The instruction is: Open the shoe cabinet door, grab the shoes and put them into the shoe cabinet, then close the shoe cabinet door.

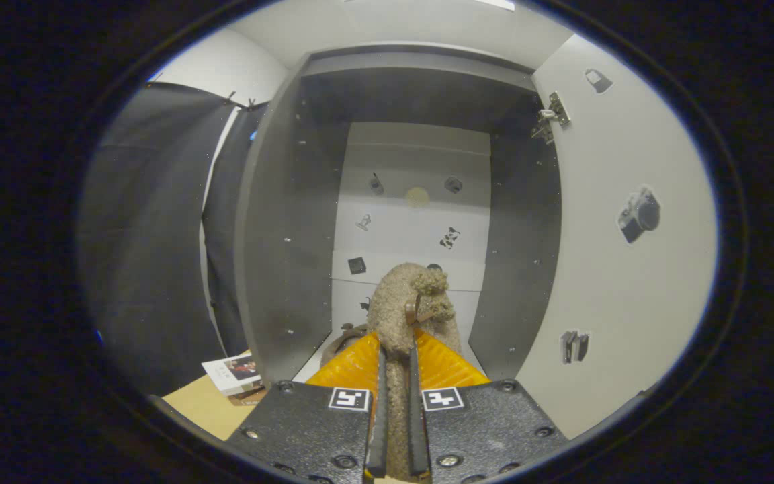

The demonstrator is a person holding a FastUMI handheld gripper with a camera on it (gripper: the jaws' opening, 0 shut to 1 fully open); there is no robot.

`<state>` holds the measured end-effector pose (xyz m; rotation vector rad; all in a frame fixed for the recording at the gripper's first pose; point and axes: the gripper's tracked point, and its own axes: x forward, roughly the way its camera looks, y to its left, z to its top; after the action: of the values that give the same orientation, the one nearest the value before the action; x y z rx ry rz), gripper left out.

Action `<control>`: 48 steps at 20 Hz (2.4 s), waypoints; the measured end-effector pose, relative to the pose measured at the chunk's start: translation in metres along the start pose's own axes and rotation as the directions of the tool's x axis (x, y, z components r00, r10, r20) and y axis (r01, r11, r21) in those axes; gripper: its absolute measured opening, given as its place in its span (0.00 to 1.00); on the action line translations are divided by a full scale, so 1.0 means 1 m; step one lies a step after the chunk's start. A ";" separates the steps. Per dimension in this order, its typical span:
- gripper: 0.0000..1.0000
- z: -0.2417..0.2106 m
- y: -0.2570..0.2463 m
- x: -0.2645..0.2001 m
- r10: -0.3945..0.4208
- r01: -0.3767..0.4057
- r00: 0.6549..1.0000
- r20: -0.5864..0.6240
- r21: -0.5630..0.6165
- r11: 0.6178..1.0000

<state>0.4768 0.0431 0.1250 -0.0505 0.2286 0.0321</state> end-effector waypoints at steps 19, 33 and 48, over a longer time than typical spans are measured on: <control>0.19 -0.113 -0.043 0.188 -0.133 0.130 0.952 -0.275 -0.027 0.991; 0.97 -0.043 -0.032 0.062 -0.078 0.056 0.991 -0.112 -0.184 0.981; 1.00 0.017 -0.066 -0.256 -0.083 0.105 0.988 0.128 -0.174 0.979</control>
<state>0.2339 -0.0286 0.2030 -0.2397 0.1016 -0.0383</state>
